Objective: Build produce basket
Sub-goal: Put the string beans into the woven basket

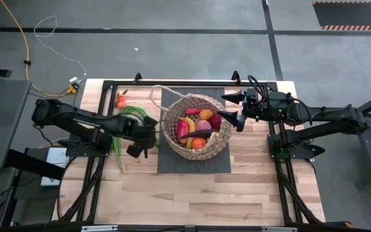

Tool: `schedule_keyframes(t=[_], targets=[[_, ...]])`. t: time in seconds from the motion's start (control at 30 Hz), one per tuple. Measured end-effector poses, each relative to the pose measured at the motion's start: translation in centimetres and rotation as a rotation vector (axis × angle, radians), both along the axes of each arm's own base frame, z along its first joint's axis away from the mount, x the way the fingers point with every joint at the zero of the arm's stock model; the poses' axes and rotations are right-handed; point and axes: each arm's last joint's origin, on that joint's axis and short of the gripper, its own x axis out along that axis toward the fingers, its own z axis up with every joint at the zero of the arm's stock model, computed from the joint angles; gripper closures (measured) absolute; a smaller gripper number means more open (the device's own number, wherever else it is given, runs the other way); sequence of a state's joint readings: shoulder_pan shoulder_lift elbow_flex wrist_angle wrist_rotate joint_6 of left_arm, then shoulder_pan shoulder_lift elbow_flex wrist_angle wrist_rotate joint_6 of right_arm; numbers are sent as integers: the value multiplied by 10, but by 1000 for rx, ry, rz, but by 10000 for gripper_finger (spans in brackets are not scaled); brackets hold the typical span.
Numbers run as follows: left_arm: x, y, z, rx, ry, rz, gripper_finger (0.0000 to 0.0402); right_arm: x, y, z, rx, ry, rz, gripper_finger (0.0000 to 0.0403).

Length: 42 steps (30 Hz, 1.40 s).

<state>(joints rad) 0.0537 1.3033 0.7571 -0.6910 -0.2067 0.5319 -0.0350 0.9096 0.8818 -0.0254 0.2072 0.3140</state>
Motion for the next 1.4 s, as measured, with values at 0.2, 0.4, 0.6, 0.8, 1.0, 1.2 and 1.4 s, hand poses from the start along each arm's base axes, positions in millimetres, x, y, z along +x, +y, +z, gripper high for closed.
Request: schedule_keyframes(t=[0.2,0.4,0.6,0.8,1.0,1.2,1.4], targets=[[14,12,-29,27,51,-60,132,0,0,0,27,-7,-1,15],[17,29,-47,4,127,-44,154,0,0,0,50,-13,-3,15],[21,40,-51,-15,86,-13,175,0,-1,0,49,-13,-24,15],[21,41,-51,-35,87,-48,201,0,-1,0,49,-13,-24,15],[21,40,-51,-48,82,-35,253,0,-1,0,49,-13,-25,15],[21,40,-51,-52,83,-27,312,0,-1,0,49,-13,-26,15],[22,34,-51,-45,82,-22,357,0,-1,0,70,-19,-26,15]])
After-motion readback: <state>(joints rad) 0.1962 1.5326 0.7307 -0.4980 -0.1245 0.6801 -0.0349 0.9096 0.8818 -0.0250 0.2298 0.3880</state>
